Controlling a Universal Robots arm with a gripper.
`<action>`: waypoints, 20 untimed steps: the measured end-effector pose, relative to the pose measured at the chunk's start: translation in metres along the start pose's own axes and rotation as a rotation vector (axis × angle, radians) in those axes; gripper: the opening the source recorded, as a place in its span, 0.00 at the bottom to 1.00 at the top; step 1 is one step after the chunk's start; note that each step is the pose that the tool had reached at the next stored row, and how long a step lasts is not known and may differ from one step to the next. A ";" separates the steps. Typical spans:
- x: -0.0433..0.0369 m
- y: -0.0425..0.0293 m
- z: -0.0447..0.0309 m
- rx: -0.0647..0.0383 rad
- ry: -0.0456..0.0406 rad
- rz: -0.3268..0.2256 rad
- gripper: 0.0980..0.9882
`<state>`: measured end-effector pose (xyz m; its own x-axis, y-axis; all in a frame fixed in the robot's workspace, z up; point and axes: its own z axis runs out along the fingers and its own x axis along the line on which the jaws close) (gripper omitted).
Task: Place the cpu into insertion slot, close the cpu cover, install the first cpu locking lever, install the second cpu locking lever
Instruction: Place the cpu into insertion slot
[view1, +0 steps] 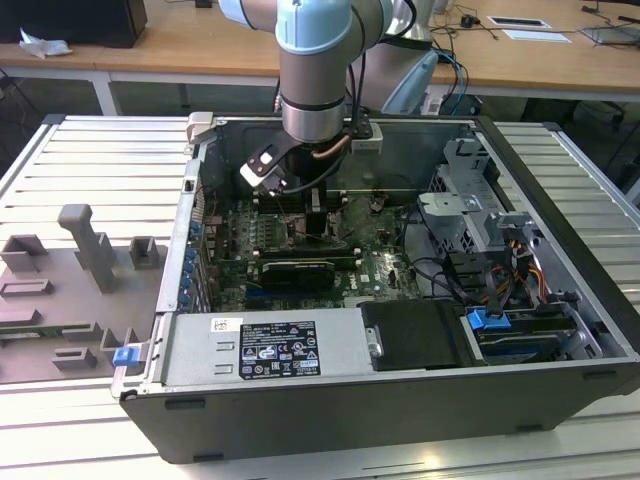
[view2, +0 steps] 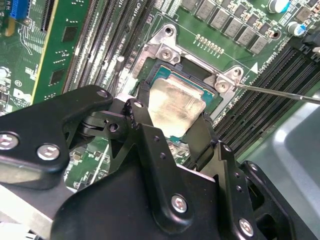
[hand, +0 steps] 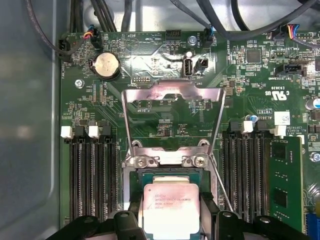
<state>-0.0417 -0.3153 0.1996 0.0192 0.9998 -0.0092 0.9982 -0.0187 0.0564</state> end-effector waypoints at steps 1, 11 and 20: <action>-0.0001 0.0001 0.0001 0.000 0.0002 0.000 0.50; -0.0002 0.0004 0.0002 0.000 0.0001 0.000 0.51; 0.0026 0.0031 0.0009 0.000 0.0010 -0.001 0.58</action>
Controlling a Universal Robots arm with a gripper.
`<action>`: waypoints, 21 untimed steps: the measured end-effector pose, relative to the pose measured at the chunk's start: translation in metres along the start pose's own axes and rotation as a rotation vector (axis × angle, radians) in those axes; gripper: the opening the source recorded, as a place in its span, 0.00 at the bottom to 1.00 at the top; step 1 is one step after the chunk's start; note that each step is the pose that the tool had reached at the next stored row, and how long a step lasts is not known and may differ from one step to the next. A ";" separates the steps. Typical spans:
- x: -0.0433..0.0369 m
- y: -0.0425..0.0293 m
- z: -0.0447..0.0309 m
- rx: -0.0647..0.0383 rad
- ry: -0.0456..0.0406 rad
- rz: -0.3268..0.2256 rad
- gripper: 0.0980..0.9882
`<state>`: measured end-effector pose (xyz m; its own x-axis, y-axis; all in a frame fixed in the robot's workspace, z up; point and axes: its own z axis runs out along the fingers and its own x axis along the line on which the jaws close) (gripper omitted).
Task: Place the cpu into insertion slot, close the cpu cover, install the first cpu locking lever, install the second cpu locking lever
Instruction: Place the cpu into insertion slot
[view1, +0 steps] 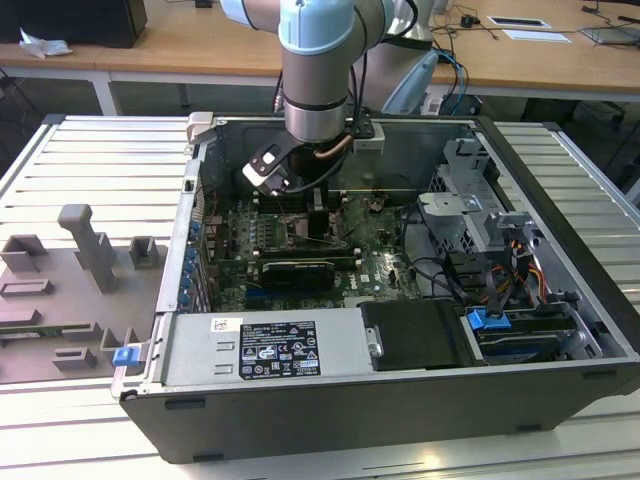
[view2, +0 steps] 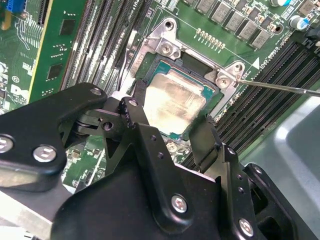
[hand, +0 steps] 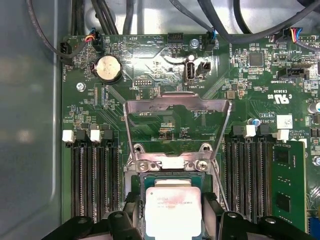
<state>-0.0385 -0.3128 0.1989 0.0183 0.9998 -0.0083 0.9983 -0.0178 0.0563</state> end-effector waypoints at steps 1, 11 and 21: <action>0.0000 0.0000 -0.0007 0.000 -0.0002 0.000 0.58; -0.0026 0.0010 -0.0168 0.001 -0.0008 0.000 0.29; -0.0034 0.0012 -0.0204 0.002 -0.0009 0.000 0.01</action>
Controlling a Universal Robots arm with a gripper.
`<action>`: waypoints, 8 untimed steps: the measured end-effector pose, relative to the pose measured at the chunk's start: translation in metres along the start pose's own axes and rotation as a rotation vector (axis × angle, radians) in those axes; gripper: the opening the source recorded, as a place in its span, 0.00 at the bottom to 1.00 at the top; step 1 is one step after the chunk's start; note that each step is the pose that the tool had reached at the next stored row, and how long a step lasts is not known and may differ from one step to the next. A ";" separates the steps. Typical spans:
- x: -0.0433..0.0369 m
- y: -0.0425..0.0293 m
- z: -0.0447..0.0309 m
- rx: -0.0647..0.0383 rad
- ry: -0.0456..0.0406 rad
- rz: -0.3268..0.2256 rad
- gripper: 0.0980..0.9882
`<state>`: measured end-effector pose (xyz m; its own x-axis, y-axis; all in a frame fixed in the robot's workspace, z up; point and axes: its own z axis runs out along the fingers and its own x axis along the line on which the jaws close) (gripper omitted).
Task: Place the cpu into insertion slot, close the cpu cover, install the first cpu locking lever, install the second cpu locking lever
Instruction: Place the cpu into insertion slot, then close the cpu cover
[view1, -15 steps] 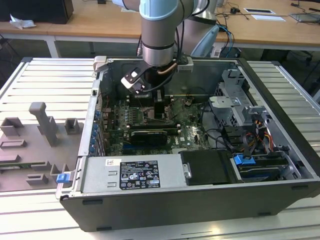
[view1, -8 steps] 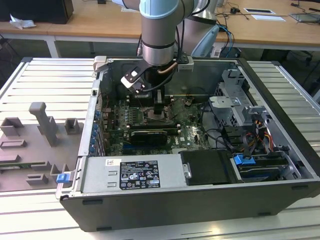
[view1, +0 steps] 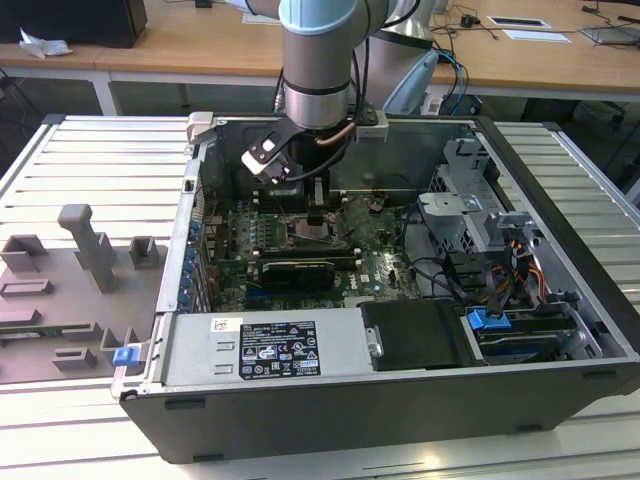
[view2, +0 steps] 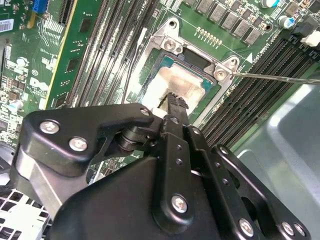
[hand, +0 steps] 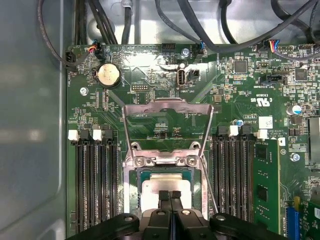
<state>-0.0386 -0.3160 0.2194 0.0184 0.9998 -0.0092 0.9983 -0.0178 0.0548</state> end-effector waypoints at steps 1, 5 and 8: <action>0.0000 0.0000 0.0000 0.000 0.0002 0.000 0.01; 0.0000 0.0001 -0.0025 0.000 0.0000 0.000 0.01; 0.0000 0.0003 -0.0058 0.000 0.0000 0.000 0.01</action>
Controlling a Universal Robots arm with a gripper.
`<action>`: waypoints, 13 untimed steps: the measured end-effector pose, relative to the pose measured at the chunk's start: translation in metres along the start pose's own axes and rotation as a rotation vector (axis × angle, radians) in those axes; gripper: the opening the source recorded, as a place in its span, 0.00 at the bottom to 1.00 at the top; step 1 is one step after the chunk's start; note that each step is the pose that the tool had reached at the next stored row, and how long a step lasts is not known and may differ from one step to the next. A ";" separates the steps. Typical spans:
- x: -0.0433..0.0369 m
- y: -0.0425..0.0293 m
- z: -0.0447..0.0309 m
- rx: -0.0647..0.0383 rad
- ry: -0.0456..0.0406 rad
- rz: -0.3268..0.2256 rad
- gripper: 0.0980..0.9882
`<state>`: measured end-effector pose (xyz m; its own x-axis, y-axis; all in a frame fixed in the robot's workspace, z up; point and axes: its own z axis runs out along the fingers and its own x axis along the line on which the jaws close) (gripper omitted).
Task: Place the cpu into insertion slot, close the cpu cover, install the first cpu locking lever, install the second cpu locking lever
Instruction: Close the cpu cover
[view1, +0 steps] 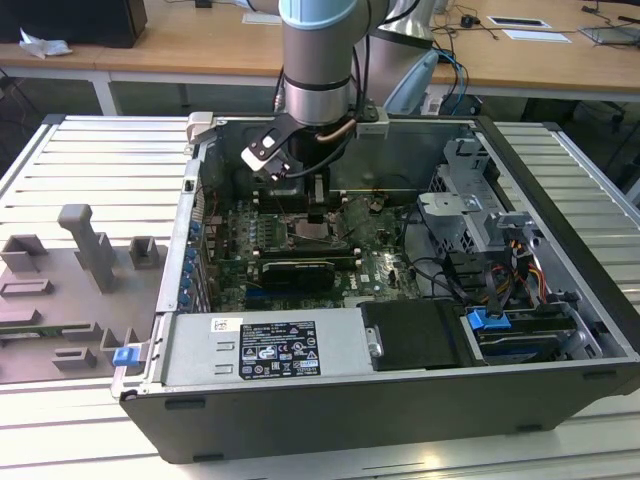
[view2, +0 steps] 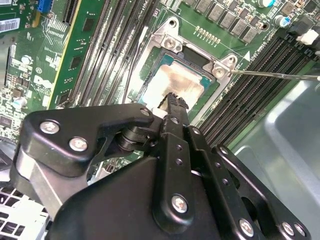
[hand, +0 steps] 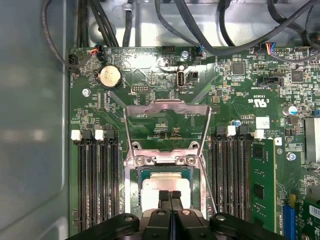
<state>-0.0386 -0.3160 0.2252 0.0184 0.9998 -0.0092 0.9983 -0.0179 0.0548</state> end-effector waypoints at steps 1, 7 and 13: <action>0.0000 0.0000 -0.0005 0.000 0.0001 0.000 0.01; 0.0000 0.0002 -0.0037 0.000 -0.0006 0.000 0.01; -0.0001 0.0004 -0.0067 0.000 -0.0008 0.000 0.01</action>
<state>-0.0386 -0.3160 0.2318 0.0186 0.9998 -0.0100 0.9983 -0.0180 0.0548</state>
